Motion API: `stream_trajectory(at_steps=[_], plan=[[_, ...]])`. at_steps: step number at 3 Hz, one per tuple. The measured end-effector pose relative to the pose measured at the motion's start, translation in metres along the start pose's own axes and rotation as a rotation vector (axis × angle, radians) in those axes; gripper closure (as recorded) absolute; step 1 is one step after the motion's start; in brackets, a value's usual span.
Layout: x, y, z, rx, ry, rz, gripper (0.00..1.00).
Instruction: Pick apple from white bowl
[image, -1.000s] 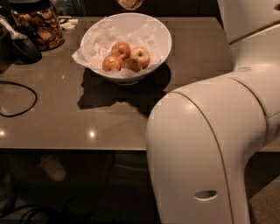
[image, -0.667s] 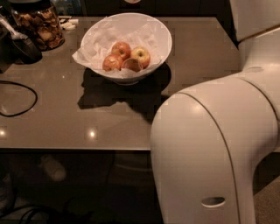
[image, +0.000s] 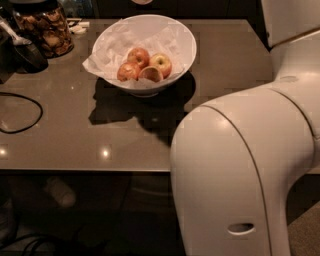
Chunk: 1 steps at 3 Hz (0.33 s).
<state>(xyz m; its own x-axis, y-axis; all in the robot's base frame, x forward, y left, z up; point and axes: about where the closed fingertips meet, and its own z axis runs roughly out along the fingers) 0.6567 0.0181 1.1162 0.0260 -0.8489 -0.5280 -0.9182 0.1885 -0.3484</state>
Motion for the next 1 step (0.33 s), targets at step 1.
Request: stream_trajectory(at_steps=[1], plan=[[-0.0072,-0.0081,0.0043,0.026,-0.025,0.0,1.0]])
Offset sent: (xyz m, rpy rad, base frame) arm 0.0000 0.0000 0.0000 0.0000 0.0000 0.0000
